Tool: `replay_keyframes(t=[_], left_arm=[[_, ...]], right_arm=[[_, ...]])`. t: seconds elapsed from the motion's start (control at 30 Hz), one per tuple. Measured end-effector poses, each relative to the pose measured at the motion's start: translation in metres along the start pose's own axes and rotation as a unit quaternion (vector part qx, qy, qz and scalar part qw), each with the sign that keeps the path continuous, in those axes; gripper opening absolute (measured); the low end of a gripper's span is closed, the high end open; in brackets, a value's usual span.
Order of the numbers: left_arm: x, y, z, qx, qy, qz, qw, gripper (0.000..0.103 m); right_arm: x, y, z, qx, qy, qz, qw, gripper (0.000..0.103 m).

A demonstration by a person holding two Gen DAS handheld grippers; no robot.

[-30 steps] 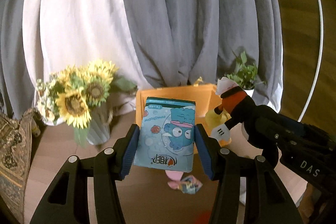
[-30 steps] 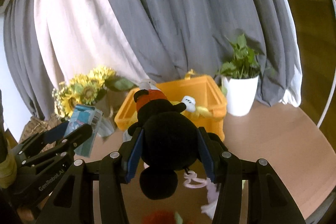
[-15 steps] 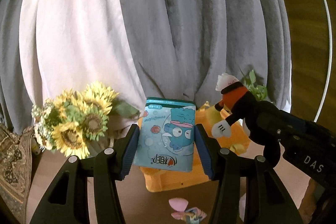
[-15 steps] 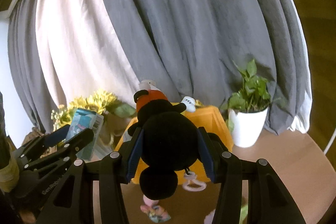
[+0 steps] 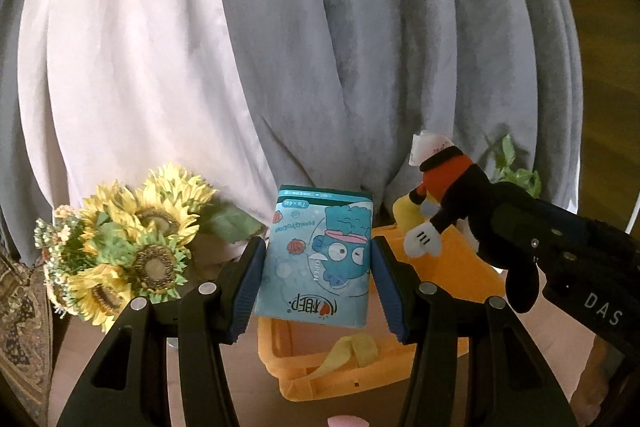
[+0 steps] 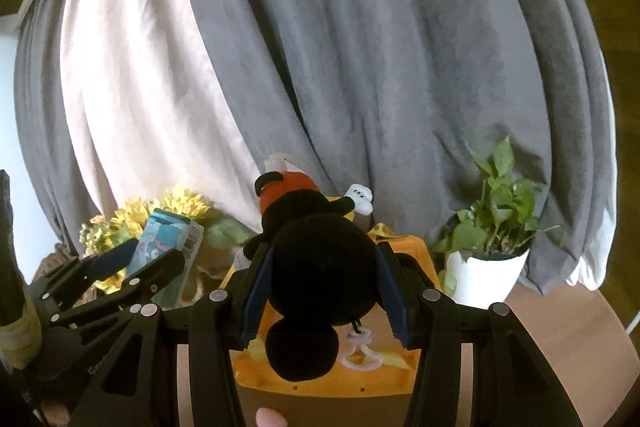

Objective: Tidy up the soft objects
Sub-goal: 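Lift the tissue pack with the left tool while the right tool carries the black plush to the crate, then open the left tool over the crate while the right tool releases the black plush inside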

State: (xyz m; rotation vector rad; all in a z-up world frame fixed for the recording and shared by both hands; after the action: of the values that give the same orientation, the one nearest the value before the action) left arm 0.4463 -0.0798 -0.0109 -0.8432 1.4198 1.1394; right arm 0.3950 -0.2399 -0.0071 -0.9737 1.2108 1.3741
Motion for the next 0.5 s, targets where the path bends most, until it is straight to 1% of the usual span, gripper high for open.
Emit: replay_keyframes(t=[0.27, 0.5], left_arm=[[0.021, -0.042, -0.005, -0.006, -0.002, 0.035, 0.9994, 0.053], [0.045, -0.077, -0.005, -0.006, -0.002, 0.074, 0.9973, 0.053]], right_arm=[[0.018, -0.044, -0.014, -0.001, -0.002, 0.037, 0.999, 0.052], [0.042, -0.081, -0.024, -0.001, 0.0, 0.078, 0.997, 0.052]])
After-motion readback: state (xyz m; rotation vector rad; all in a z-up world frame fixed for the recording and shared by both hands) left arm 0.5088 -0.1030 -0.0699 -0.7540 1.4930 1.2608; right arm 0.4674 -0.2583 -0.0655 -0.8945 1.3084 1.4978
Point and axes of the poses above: each gripper's, at about its wrist camera, not at the fingertips, and y roughly against the way its jaws point, z to its left, x to its underside, the point moved 4 cm from there along -y, roughly the way its jaws point, and after that the axes turned 14 degrees about -z, right-handed, at the moved point
